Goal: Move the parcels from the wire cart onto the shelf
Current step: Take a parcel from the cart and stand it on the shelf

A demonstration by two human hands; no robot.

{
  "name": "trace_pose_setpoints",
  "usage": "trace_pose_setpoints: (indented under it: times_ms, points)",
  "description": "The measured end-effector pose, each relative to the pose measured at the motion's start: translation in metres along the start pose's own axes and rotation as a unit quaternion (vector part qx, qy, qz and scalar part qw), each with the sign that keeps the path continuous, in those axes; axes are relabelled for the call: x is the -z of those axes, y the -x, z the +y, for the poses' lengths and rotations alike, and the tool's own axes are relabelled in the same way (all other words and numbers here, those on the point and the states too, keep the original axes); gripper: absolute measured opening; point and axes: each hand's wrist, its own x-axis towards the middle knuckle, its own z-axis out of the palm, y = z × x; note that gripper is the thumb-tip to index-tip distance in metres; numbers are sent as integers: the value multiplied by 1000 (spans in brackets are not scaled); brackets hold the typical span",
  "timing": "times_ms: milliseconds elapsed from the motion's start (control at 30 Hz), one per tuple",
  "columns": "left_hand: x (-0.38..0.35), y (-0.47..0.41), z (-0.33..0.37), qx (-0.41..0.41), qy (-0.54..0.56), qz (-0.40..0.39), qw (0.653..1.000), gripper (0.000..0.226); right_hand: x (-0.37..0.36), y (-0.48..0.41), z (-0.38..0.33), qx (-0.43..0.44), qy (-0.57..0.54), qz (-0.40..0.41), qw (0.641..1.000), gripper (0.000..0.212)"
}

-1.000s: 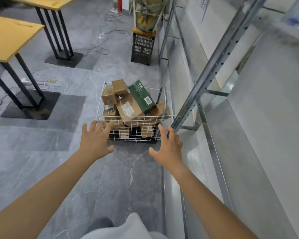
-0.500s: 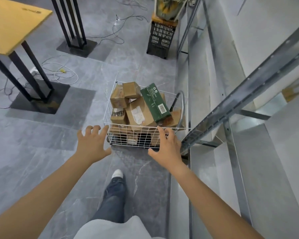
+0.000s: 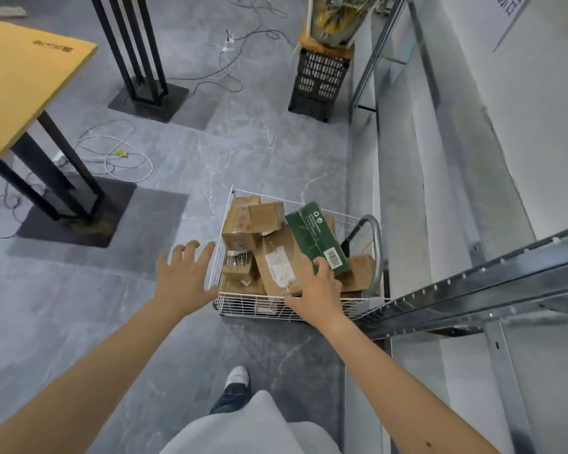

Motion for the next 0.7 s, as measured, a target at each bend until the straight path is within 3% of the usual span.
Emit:
trace_pose_setpoints:
  times_ms: [267, 500, 700]
  points:
    - [-16, -27, -25, 65, 20, -56, 996, 90, -2, -76, -8, 11, 42, -66, 997, 90]
    - [-21, -52, -36, 135, 47, -78, 987, 89, -12, -167, -29, -42, -76, -114, 990, 79]
    - [-27, -94, -30, 150, 95, -71, 982, 80, -21, -240, -45, -56, -49, -115, 991, 80]
